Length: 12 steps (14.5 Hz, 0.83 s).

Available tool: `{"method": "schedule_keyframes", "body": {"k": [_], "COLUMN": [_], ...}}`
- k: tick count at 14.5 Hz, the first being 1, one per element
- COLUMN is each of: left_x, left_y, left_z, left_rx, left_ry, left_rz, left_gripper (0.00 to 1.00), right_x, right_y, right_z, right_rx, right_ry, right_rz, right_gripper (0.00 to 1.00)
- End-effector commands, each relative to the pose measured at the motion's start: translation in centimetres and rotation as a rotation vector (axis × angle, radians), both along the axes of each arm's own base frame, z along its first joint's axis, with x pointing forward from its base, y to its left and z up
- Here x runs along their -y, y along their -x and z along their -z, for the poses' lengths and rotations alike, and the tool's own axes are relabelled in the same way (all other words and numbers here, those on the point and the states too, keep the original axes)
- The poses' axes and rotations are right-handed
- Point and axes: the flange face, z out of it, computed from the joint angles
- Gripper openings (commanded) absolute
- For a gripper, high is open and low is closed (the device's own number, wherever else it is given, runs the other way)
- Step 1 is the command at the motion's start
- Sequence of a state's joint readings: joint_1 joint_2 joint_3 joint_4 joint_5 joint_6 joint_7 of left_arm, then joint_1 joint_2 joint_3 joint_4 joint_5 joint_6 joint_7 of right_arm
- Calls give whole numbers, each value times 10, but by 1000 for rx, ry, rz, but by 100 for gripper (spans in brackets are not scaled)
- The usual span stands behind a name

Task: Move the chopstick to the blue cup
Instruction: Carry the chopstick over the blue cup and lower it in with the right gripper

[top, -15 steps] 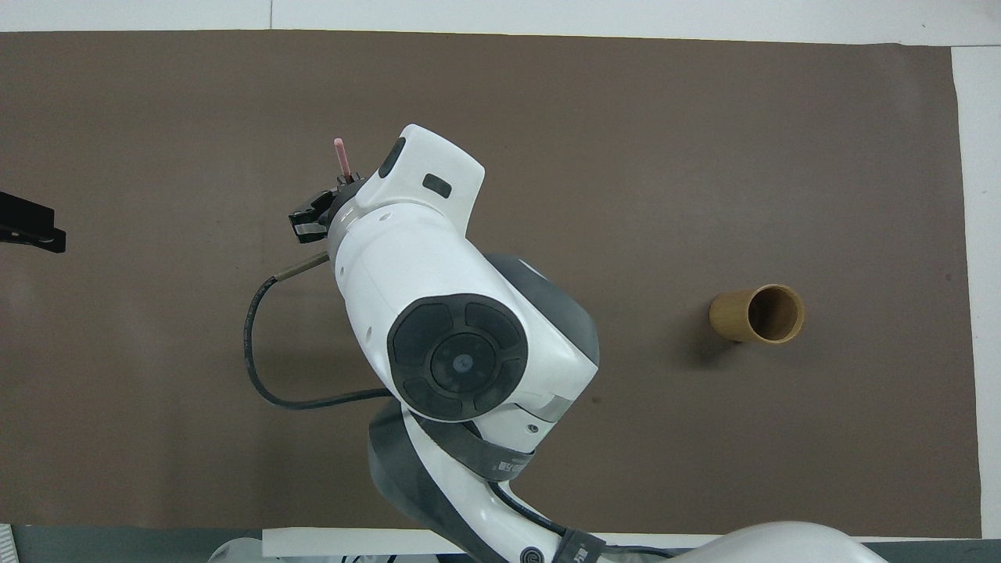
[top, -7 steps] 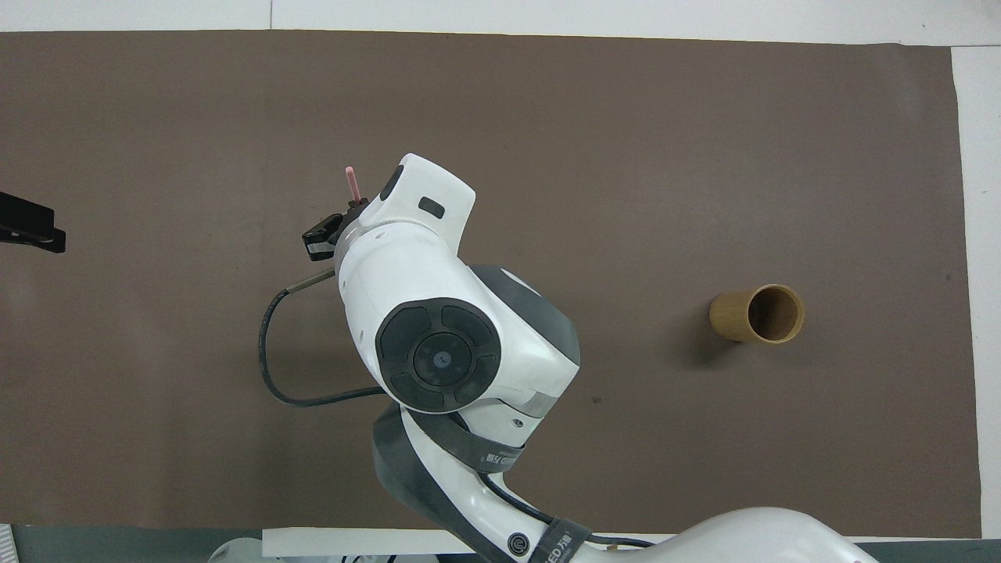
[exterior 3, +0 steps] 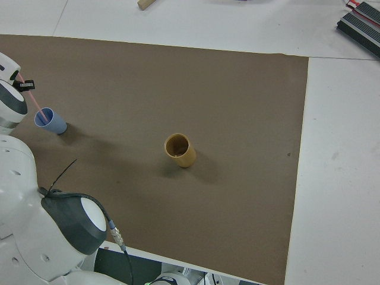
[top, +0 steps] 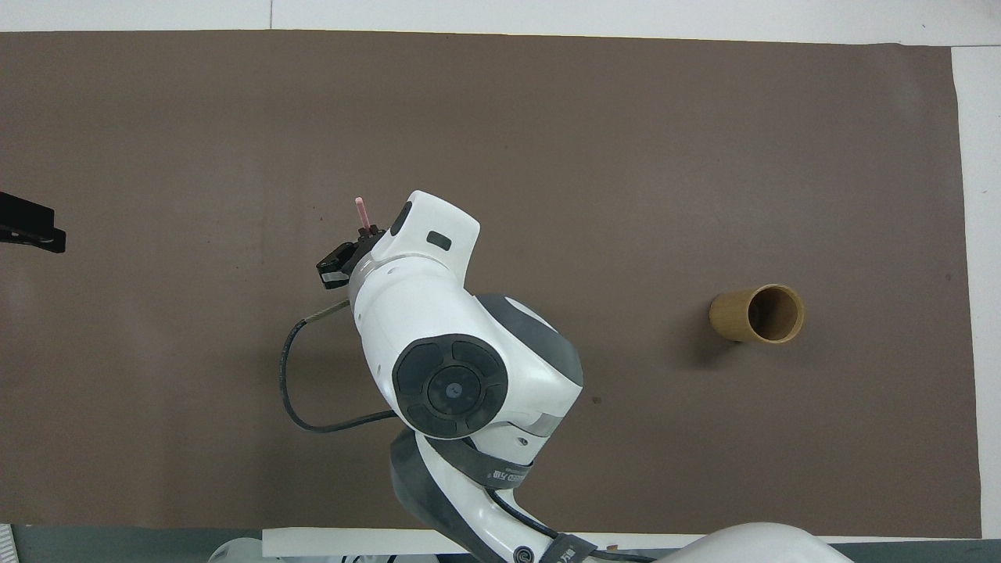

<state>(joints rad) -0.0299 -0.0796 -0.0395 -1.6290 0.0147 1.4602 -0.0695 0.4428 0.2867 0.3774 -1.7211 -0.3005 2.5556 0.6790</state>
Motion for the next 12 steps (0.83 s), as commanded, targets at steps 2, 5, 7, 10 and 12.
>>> {"method": "schedule_keyframes", "body": {"k": [2,5,7,10,12], "left_x": [-3,-3,-3,-3,-3], "left_y": [5,5,5,5,5], "left_z": [-3,-3,-3,-3,-3], "left_rx": [-5,-5,-5,-5,-5], "left_ry": [8,8,8,8,8], "left_rz": [8,8,8,8,8], "left_gripper": [100,100,100,100,100], "right_x": [5,15,32,100,168], "right_y": [3,-20,-32,-47,-49], "right_z": [-14,-73,-121,-165,-193], "right_rx": [26,41,12,-103,-233], "right_ry": [-11,-19,30,146,124], "right_rz": [22,82,141,288,373], "right_gripper": [100,100,100,100,100]}}
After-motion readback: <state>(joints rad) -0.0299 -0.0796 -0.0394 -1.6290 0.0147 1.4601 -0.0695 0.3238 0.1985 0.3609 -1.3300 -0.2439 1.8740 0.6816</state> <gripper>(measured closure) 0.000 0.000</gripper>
